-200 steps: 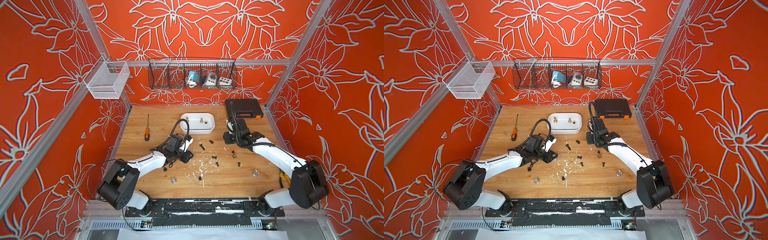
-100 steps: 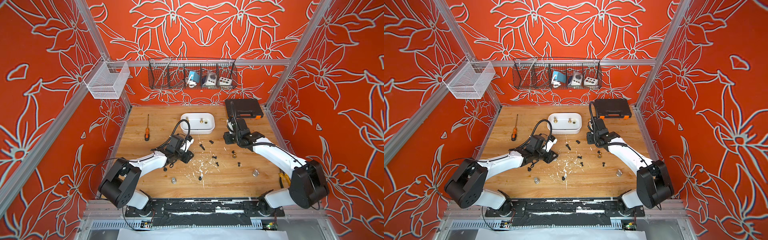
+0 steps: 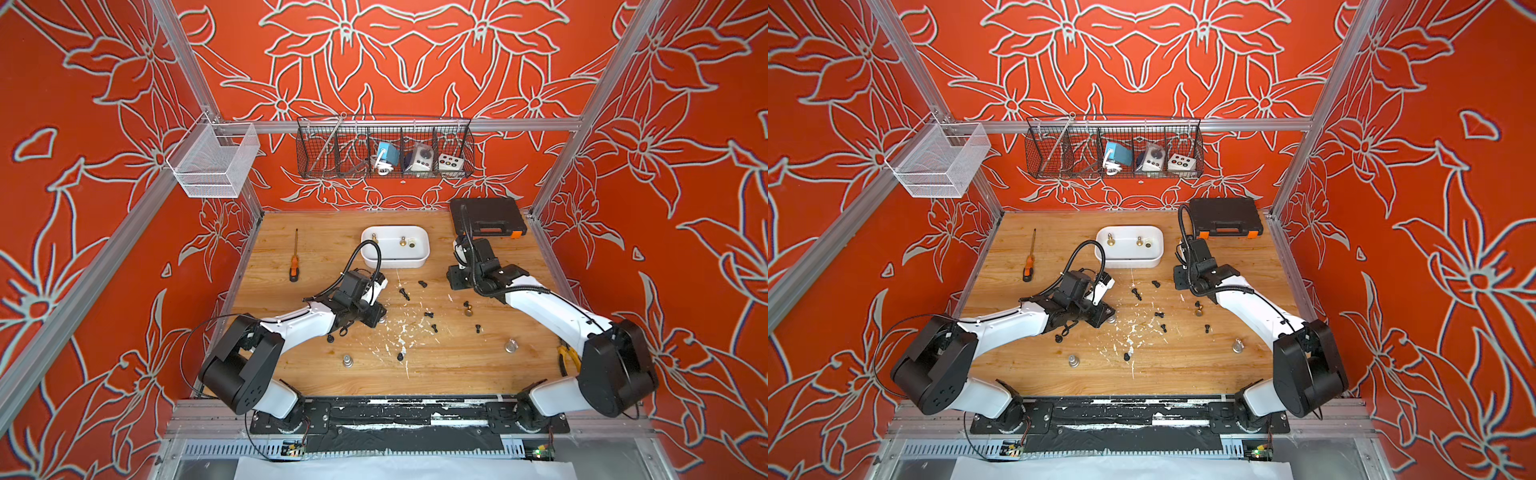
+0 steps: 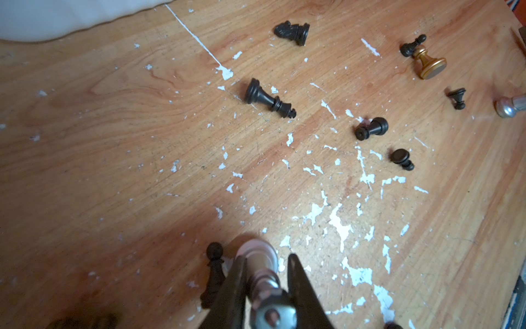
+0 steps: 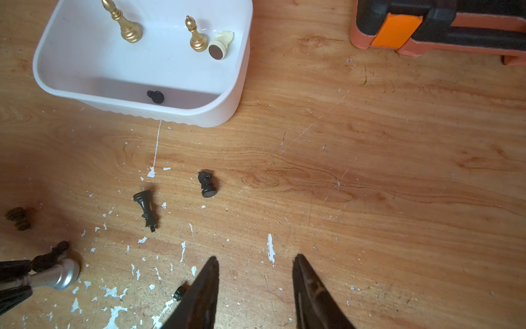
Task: Put the chess pieces into the storage box
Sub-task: Pick up the chess piece at the center of the board.
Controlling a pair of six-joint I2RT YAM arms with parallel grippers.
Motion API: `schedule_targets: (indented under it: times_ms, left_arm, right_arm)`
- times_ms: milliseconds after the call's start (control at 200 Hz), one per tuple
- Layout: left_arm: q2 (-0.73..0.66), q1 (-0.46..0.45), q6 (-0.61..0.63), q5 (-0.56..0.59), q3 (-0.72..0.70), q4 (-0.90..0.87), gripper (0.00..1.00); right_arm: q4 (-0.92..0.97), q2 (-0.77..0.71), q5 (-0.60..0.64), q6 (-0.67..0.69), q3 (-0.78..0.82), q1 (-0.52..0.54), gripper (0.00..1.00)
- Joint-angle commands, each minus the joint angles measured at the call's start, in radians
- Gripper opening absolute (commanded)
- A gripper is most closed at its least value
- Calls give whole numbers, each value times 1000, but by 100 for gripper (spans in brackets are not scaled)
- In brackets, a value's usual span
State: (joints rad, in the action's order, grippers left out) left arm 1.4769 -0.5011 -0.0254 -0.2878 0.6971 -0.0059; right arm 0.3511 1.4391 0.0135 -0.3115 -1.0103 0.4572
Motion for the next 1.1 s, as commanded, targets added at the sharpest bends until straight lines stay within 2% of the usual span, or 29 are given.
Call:
schedule_targets:
  times_ms: [0,575,1096]
  left_arm:
    - [5,-12,4,-4,4,-5,23]
    - [-30,-20,-54,-95,30,27,18]
    - [-65,-21,-110,-116,60,60,18]
  right_arm:
    - [-10,6,-8,-15,19,-7,45]
    - [-5,-12,-4,-17,30,-10,45]
    - [-7,-36,0,-19,50,-12,45]
